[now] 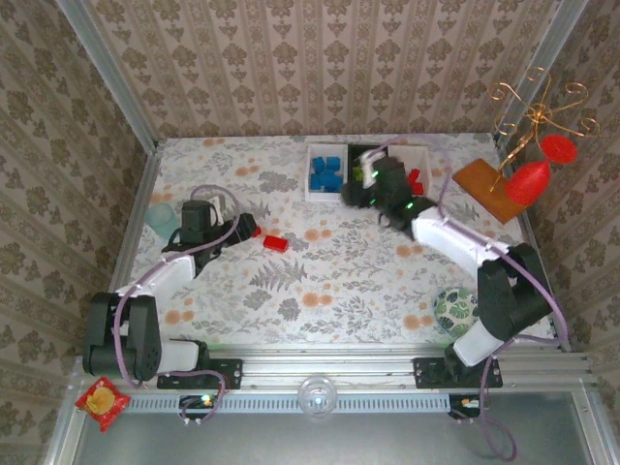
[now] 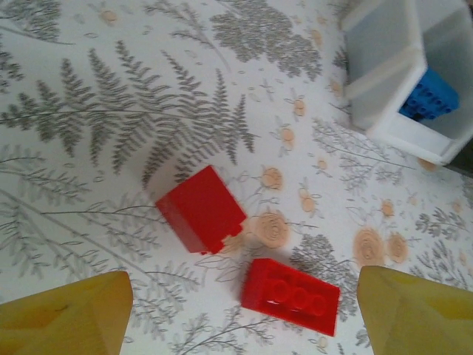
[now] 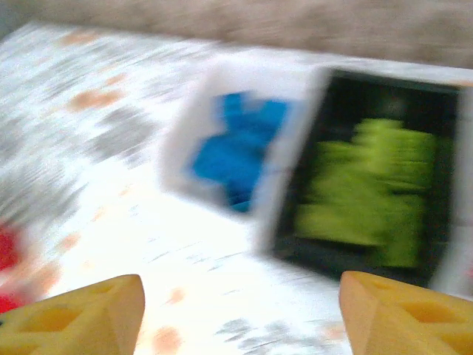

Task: Sort the legos into containers by color
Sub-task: Pick up the lego from the center of the table.

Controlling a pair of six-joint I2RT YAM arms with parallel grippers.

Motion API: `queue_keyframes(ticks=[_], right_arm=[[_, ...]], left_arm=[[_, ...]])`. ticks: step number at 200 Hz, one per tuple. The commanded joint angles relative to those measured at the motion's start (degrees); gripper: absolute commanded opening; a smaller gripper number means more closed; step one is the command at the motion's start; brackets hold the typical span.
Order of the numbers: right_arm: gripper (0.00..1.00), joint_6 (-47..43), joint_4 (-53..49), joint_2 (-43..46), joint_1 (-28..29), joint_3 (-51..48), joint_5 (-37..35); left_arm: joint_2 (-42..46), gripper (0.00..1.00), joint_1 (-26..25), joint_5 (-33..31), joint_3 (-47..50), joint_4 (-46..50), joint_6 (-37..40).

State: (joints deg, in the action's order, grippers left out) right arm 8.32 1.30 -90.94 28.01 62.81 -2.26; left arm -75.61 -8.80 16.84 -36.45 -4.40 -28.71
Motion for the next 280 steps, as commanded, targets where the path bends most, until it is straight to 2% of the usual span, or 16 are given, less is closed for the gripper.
queue_keyframes(ticks=[1, 37, 103, 128, 181, 207, 236, 280], right_arm=[[0.75, -7.9, 2.6, -1.9, 7.8, -4.1, 3.2], [0.80, -11.6, 1.4, -12.5, 15.8, 0.5, 3.8], [0.79, -12.9, -2.6, -29.3, 18.6, 14.6, 3.8], [0.75, -13.1, -3.5, -32.3, 18.6, 18.2, 5.2], [0.57, -12.3, -4.7, -37.7, 18.3, 23.0, 6.6], [0.44, -11.8, -4.4, -37.3, 18.3, 23.0, 7.8], [0.32, -10.0, -0.8, -32.0, 17.7, 18.0, 9.8], [0.29, -2.0, 9.2, -14.4, 12.2, 0.0, 11.2]], left_arm=[[-0.4, 0.81, 1.3, 0.1, 0.7, -2.0, 0.4], [0.7, 0.81, 2.4, 0.0, 1.2, -1.9, 0.7], [3.0, 0.81, 3.4, -0.6, 2.7, -2.0, 1.3], [3.6, 0.81, 3.9, -0.5, 3.3, -2.2, 1.3], [4.4, 0.81, 4.2, 0.6, 3.8, -2.2, 1.3], [4.3, 0.81, 4.2, 1.6, 3.8, -2.5, 1.0], [3.6, 0.81, 4.2, 3.0, 3.8, -3.2, 0.3], [3.7, 0.80, 3.3, 5.7, 3.8, -5.5, -1.1]])
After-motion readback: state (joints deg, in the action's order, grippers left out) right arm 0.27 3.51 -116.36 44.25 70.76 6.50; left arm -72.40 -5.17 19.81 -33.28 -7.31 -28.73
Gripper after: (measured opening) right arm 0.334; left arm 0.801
